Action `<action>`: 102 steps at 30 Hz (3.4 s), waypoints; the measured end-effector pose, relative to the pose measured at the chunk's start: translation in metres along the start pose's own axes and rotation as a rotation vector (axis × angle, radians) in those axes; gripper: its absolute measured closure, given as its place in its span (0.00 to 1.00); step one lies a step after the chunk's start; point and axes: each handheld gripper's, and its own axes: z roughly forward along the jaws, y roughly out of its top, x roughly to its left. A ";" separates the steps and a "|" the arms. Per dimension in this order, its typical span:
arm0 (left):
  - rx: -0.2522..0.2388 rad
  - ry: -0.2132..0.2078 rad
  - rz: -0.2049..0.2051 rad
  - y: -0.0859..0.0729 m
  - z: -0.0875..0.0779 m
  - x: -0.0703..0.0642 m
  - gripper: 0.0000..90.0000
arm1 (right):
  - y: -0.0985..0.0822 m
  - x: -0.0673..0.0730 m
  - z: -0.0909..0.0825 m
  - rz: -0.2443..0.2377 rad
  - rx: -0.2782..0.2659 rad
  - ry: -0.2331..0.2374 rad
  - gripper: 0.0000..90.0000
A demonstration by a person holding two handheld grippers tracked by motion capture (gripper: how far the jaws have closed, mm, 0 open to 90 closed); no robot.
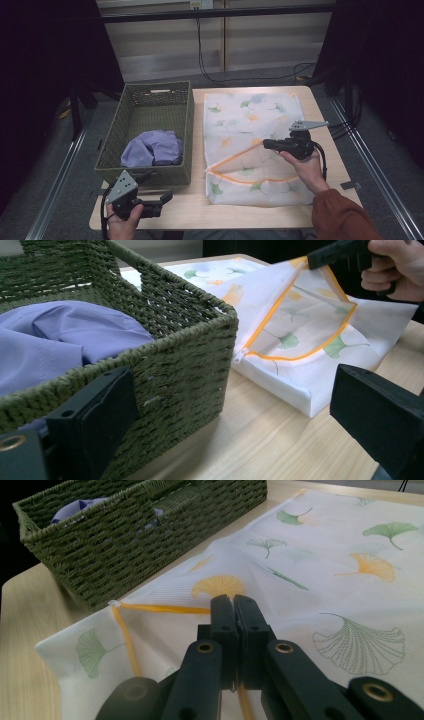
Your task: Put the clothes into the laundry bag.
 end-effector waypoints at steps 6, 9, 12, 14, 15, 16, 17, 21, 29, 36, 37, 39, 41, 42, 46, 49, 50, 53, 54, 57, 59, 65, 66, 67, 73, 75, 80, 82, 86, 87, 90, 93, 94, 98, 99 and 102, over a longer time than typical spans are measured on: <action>-0.001 0.002 0.000 0.000 0.000 0.001 0.05 | 0.003 -0.004 0.003 0.018 -0.018 0.003 0.98; 0.002 0.000 -0.001 0.000 0.000 0.002 0.05 | 0.009 -0.004 0.000 0.013 -0.041 0.001 0.98; 0.004 0.010 -0.007 0.000 0.001 0.001 0.05 | 0.014 -0.004 -0.001 0.010 -0.056 -0.001 0.98; 0.003 0.011 -0.007 0.000 0.000 0.002 0.05 | 0.016 -0.004 0.000 0.004 -0.056 -0.004 0.98; 0.002 0.009 -0.008 0.000 0.000 0.002 0.05 | 0.018 -0.004 0.000 -0.001 -0.058 -0.004 0.98; 0.005 0.013 -0.008 0.000 0.000 0.001 0.05 | 0.019 -0.004 -0.001 -0.003 -0.060 -0.005 0.98; 0.006 0.015 -0.007 0.000 0.000 0.002 0.05 | 0.021 -0.003 -0.001 -0.003 -0.063 -0.007 0.98; 0.002 0.011 -0.004 0.000 0.000 0.002 0.05 | 0.028 -0.001 -0.002 -0.026 -0.060 -0.019 0.98; -0.001 0.007 -0.005 0.000 0.001 0.002 0.05 | 0.042 0.002 -0.005 -0.042 -0.085 -0.016 0.98; 0.015 0.008 0.011 0.001 0.003 0.000 0.05 | 0.043 0.000 -0.011 -0.008 -0.160 0.004 0.98; 0.011 0.006 0.006 0.001 0.003 0.000 0.05 | 0.043 0.000 -0.012 -0.006 -0.171 0.006 0.98; 0.015 0.010 -0.001 0.001 0.005 0.000 0.06 | 0.044 -0.001 -0.013 -0.013 -0.170 0.008 0.98; 0.027 -0.005 -0.010 0.002 0.008 -0.001 0.06 | 0.044 -0.001 -0.015 -0.015 -0.158 0.011 0.98; 0.030 0.001 -0.005 0.004 0.008 -0.001 0.06 | 0.043 0.000 -0.015 -0.023 -0.148 0.009 0.98; -0.002 -0.003 0.004 0.012 0.005 -0.001 0.07 | 0.041 0.000 -0.013 -0.022 -0.143 0.006 0.98; -0.004 0.018 0.028 0.019 0.002 0.004 0.07 | 0.043 0.001 -0.013 -0.025 -0.146 0.007 0.98; -0.001 0.031 0.032 0.021 0.002 0.007 0.07 | 0.043 0.001 -0.012 -0.027 -0.149 0.008 0.98; -0.002 0.033 0.022 0.029 0.002 0.016 0.07 | 0.044 0.001 -0.012 -0.024 -0.151 0.011 0.98; 0.003 0.043 0.023 0.032 0.002 0.020 0.08 | 0.044 0.001 -0.012 -0.025 -0.151 0.010 0.98; -0.002 0.050 0.013 0.040 0.004 0.030 0.11 | 0.044 0.001 -0.011 -0.027 -0.150 0.012 0.98; -0.001 0.054 0.008 0.046 0.005 0.038 0.11 | 0.044 0.001 -0.011 -0.029 -0.150 0.014 0.98; -0.015 0.074 -0.013 0.063 0.006 0.055 0.10 | 0.044 0.000 -0.010 -0.016 -0.148 0.022 0.98; -0.008 0.080 -0.006 0.065 0.006 0.057 0.10 | 0.044 0.000 -0.010 -0.017 -0.145 0.020 0.98; 0.003 0.096 0.010 0.067 0.007 0.059 0.10 | 0.044 0.000 -0.010 -0.019 -0.145 0.017 0.98; 0.031 0.115 0.003 0.074 0.013 0.073 0.09 | 0.045 0.000 -0.010 -0.018 -0.144 0.011 0.98; 0.052 0.115 0.003 0.075 0.017 0.078 0.07 | 0.045 0.001 -0.009 -0.021 -0.142 0.017 0.98; 0.103 0.119 -0.014 0.081 0.028 0.089 0.06 | 0.045 0.001 -0.009 -0.023 -0.142 0.019 0.98; 0.133 0.128 -0.011 0.084 0.033 0.095 0.07 | 0.045 0.001 -0.009 -0.023 -0.142 0.018 0.98; 0.169 0.155 -0.004 0.090 0.036 0.104 0.09 | 0.045 0.001 -0.009 -0.025 -0.142 0.022 0.98; 0.189 0.161 -0.006 0.094 0.039 0.109 0.09 | 0.045 0.001 -0.009 -0.026 -0.142 0.023 0.98; 0.225 0.171 -0.005 0.097 0.046 0.116 0.09 | 0.045 0.002 -0.008 -0.029 -0.139 0.014 0.98; 0.253 0.166 -0.008 0.097 0.053 0.120 0.08 | 0.045 0.003 -0.008 -0.033 -0.140 0.020 0.98; 0.265 0.162 0.007 0.097 0.056 0.120 0.08 | 0.045 0.003 -0.008 -0.034 -0.140 0.022 0.98; 0.290 0.152 0.002 0.096 0.063 0.121 0.09 | 0.045 0.003 -0.008 -0.033 -0.138 0.024 0.98; 0.324 0.152 0.008 0.095 0.068 0.124 0.09 | 0.045 0.003 -0.008 -0.035 -0.138 0.029 0.98; 0.364 0.158 0.013 0.094 0.078 0.128 0.09 | 0.045 0.003 -0.008 -0.037 -0.142 0.025 0.98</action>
